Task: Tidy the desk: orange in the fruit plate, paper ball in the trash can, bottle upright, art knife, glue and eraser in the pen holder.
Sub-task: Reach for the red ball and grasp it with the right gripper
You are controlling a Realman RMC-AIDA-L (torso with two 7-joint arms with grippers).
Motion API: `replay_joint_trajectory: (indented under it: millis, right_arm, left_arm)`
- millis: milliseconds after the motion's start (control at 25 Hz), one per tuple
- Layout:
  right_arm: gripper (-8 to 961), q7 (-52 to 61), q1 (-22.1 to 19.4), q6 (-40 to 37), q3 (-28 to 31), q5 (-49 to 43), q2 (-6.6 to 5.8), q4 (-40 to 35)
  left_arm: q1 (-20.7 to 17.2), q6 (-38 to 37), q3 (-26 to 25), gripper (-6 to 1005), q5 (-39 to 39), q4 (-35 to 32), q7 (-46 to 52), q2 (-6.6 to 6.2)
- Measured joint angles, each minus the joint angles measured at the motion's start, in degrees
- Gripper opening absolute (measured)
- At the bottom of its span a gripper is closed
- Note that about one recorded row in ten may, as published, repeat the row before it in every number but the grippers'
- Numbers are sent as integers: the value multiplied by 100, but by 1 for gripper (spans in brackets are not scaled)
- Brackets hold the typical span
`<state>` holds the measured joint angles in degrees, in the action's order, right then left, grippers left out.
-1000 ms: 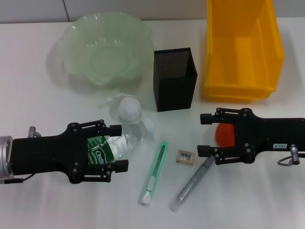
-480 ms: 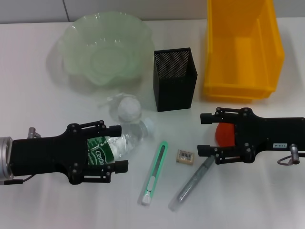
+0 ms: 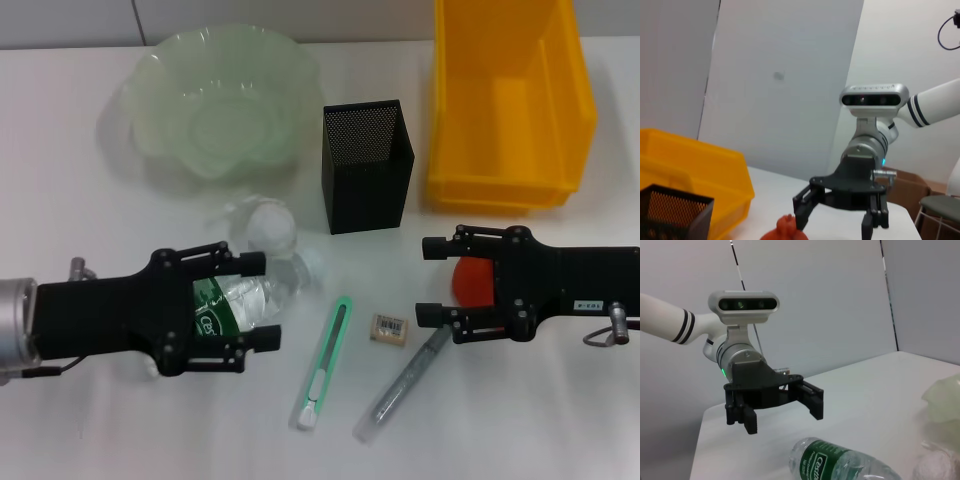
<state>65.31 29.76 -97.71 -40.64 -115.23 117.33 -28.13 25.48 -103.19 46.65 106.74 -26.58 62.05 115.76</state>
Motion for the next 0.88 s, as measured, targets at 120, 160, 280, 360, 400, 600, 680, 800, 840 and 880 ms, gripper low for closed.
replay_joint_trajectory:
  millis: [120,160,280,360,400,600,680,800,840,880]
  right_arm:
    - [829,0,-6,3,-3,0,0,0]
    - [829,0,-8,4,0,1,0,0]
    - [829,0,-19,-1,30,33,0,0]
    - [829,158,-23,-215,224,68,-23,-85]
    - [829,158,-23,-215,224,68,-23,-85]
    - [829,1056,-39,-607,374,57,-144,-781]
    - [829,1471,-11,-705,347,-35,-211,-1133]
    - [829,2112,102,-831,333,-375,-272,-1728]
    - [829,2284,146,-868,334,-494,-287,-1878]
    - [829,2515,218,-931,333,-690,-304,-2118]
  left_arm:
    - [82,24,1,822,18,-4,7,45]
    - [85,27,3,822,20,-5,10,45]
    - [92,32,1,821,23,-5,19,48]
    - [93,36,-7,820,27,-5,23,49]
    - [93,36,-7,820,27,-5,23,49]
    - [96,37,16,818,34,-5,20,52]
    - [95,37,22,817,36,-5,20,52]
    - [78,37,14,816,39,-5,22,52]
    - [77,38,9,816,39,-5,22,51]
    - [75,39,4,816,39,-5,21,51]
